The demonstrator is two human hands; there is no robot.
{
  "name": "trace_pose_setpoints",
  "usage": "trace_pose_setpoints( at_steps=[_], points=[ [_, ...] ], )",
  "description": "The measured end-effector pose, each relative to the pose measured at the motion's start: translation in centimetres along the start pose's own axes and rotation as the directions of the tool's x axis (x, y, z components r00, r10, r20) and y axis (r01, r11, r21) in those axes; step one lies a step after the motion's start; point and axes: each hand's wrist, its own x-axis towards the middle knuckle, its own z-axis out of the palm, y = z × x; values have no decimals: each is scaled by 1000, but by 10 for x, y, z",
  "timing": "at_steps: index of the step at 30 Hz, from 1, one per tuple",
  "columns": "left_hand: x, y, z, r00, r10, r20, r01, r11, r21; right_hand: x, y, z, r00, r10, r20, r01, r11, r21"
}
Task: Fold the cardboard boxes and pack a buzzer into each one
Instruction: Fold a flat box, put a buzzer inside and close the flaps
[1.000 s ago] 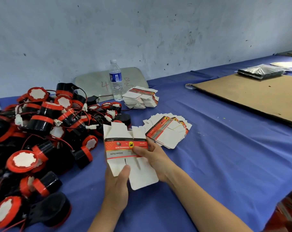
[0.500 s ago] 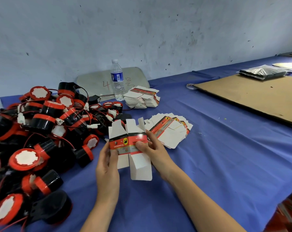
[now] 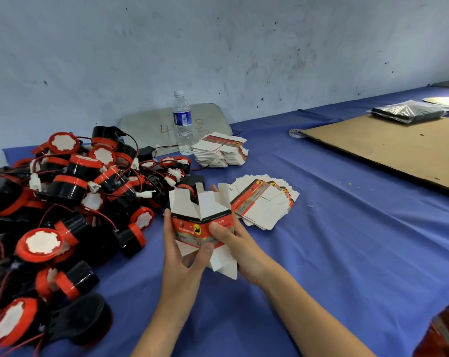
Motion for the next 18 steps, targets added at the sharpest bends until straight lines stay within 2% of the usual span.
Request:
trace_pose_setpoints(
  at_steps=[5, 10, 18],
  points=[
    [0, 0, -3, 998, -49, -40, 49, 999, 0, 0, -7, 3, 997, -79, 9, 79, 996, -30],
    [-1, -2, -2, 993, -71, -93, 72, 997, 1, -1, -4, 5, 989, -135, -65, 123, 979, -164],
    [-5, 6, 4, 997, -15, -72, 17, 999, 31, -5, -12, 7, 947, -294, -130, 243, 920, -307]
  ],
)
